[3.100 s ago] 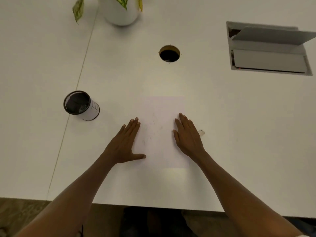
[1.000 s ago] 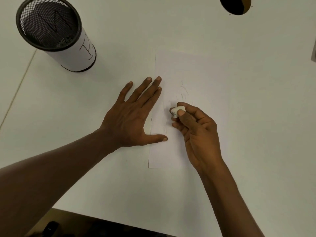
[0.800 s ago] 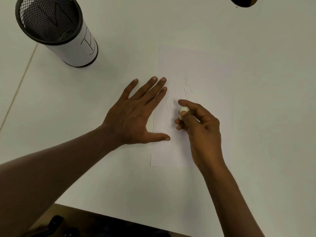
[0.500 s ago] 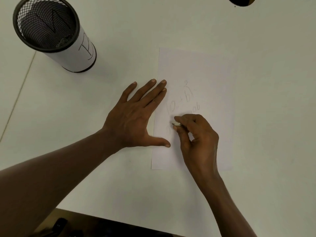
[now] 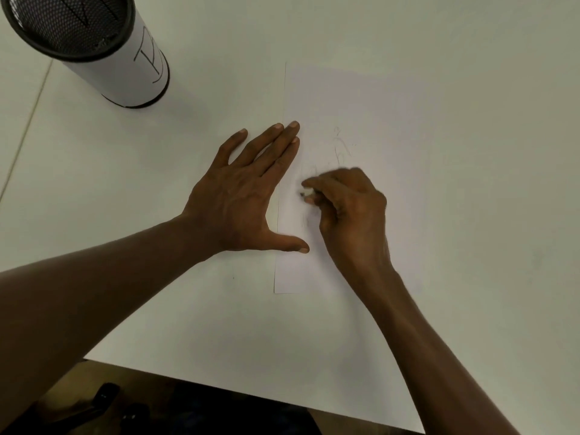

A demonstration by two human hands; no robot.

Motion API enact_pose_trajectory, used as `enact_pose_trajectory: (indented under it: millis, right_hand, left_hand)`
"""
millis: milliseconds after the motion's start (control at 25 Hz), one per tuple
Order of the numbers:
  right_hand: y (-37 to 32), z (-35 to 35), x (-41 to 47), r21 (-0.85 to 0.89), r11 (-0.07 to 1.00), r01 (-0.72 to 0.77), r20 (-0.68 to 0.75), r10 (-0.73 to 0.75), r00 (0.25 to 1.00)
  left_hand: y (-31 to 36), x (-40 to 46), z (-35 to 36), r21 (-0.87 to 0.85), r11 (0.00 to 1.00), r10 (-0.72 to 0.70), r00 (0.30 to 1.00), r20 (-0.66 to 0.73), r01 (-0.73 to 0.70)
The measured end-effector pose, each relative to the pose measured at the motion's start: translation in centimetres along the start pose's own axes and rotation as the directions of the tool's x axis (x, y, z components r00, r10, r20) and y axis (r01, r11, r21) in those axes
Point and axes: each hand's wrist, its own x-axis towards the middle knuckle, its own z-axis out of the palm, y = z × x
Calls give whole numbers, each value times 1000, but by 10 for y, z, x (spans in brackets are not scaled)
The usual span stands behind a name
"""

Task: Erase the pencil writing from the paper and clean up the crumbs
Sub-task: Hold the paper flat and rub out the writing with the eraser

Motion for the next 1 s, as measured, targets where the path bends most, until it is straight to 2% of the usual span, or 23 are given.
enact_pose_trajectory:
  millis: [160,360,520,720,880,1000]
  right_hand:
    - [4,13,39,-40,996,81,-1,-81,997]
    - [0,-4,-4,-80,995,59,103,-50,993]
    - [3,8,46,-140,985,96,21,-94,995]
    - [-2,-11,4,-159,980,123,164,-97,982]
    - [7,6,54,-166,974,151,69,-142,987]
    - [8,-2,29,-157,977,142,120,-124,985]
  left_hand:
    - [0,0,-2,-9,1000,-3,1000,-5,3]
    - [-1,0,0,3,1000,2,1000,-11,-2]
    - [-1,1,0,6,1000,-2,1000,-8,2]
    - [-2,0,0,11,1000,3,1000,-11,-3]
    - [-1,0,-1,1,1000,2,1000,-14,-2]
    - [-1,0,-1,5,1000,5,1000,-14,-5]
